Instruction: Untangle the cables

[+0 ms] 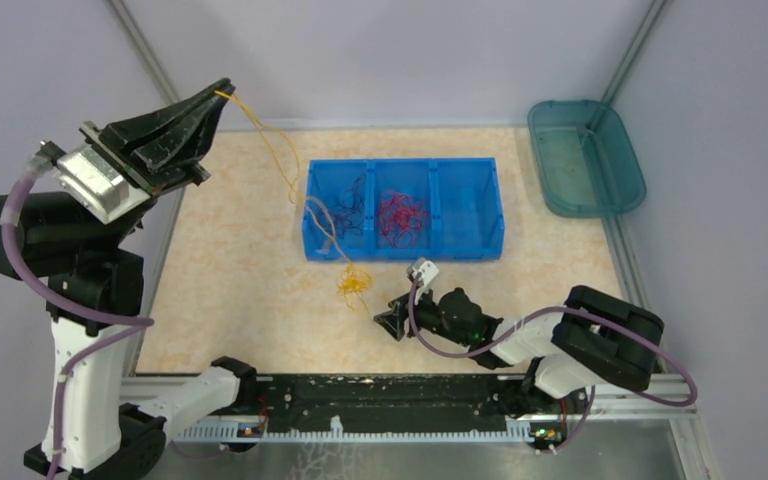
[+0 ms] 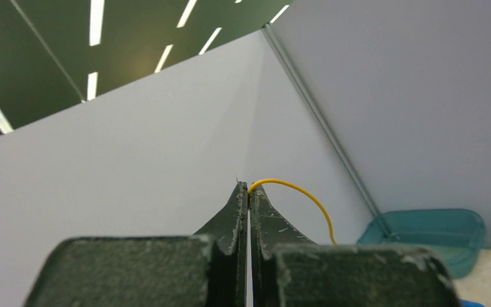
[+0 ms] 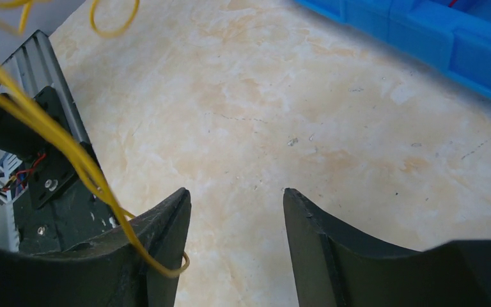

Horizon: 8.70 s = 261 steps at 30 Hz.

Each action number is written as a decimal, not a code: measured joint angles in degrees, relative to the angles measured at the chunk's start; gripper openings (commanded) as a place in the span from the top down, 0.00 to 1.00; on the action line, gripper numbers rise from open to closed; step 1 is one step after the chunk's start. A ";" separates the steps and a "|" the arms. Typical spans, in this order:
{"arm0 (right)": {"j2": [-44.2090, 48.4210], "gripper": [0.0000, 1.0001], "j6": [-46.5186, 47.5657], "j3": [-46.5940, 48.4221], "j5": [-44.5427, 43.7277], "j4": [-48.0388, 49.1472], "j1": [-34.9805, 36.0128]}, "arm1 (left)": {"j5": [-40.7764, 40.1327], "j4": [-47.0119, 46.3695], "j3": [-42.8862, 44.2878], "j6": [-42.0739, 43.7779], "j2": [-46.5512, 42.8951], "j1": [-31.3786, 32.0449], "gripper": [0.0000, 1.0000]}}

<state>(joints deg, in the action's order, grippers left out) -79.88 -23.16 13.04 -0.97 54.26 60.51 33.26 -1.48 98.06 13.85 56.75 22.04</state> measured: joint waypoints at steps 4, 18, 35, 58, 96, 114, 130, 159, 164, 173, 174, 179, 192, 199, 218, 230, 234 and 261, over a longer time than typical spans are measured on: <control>0.42 0.46 0.00 -0.46 -0.98 -0.26 0.07 | -5.16 -3.58 0.07 2.12 0.13 0.00 1.00; 3.26 0.35 0.13 -3.26 -4.35 -3.61 0.15 | -15.78 -13.35 6.67 13.09 4.26 0.00 1.00; 19.69 0.20 6.23 2.67 -5.53 -18.51 0.15 | -12.22 -12.94 12.09 17.11 8.07 0.00 1.00; 3.76 0.91 16.50 22.80 0.96 -16.15 0.22 | -3.85 -6.01 11.06 7.65 4.61 -0.02 1.00; 19.82 1.00 0.81 25.44 13.22 -10.62 -3.32 | 27.93 12.00 -49.18 -14.10 -10.19 0.35 0.54; 13.55 0.89 -0.66 29.42 15.82 -11.26 -0.79 | 29.07 6.38 -49.72 -17.66 -6.54 4.61 0.79; 23.15 0.39 2.14 19.43 11.80 -13.68 -0.20 | 28.98 4.96 -46.56 -22.75 -7.06 4.72 1.00; 6.25 0.67 11.19 21.31 1.66 -15.34 1.97 | 30.21 4.15 -30.42 -26.14 -3.91 4.72 1.00; 9.68 0.67 11.72 15.04 -2.12 -17.70 1.97 | 30.21 4.66 -23.67 -25.99 -2.58 4.72 1.00; 17.38 0.66 11.56 7.28 -7.98 -19.32 1.97 | 29.07 7.41 -7.69 -23.93 1.55 4.72 1.00; 18.03 0.65 11.50 6.62 -8.46 -19.50 1.97 | 28.63 7.85 -5.92 -23.19 2.01 4.72 1.00; 20.52 0.49 11.13 4.31 -10.25 -21.33 1.97 | 24.63 13.62 11.65 -17.46 7.54 4.74 1.00; 24.17 0.25 12.96 13.18 -0.63 -22.49 1.97 | 9.40 13.88 30.97 -6.38 13.20 4.81 1.00; 16.55 0.25 11.52 21.94 14.16 -16.48 1.97 | 8.24 12.92 25.99 -5.29 12.59 4.81 1.00; -8.09 0.81 5.95 28.87 27.96 -12.94 4.35 | 8.17 10.75 23.34 -3.72 9.79 4.81 1.00; 3.39 1.00 8.83 33.79 18.16 -23.26 0.07 | 4.28 11.65 6.21 2.93 2.14 4.81 1.00; 10.19 1.00 10.60 41.59 16.13 -26.80 -2.49 | 1.25 12.94 -5.51 6.34 -1.90 4.81 1.00; 13.40 1.00 15.30 53.09 8.57 -42.23 -7.67 | 14.58 17.46 -29.09 -6.14 -1.57 4.83 1.00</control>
<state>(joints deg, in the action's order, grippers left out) -66.48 -7.86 66.13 7.60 12.03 52.84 47.83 15.99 68.97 7.70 55.18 26.87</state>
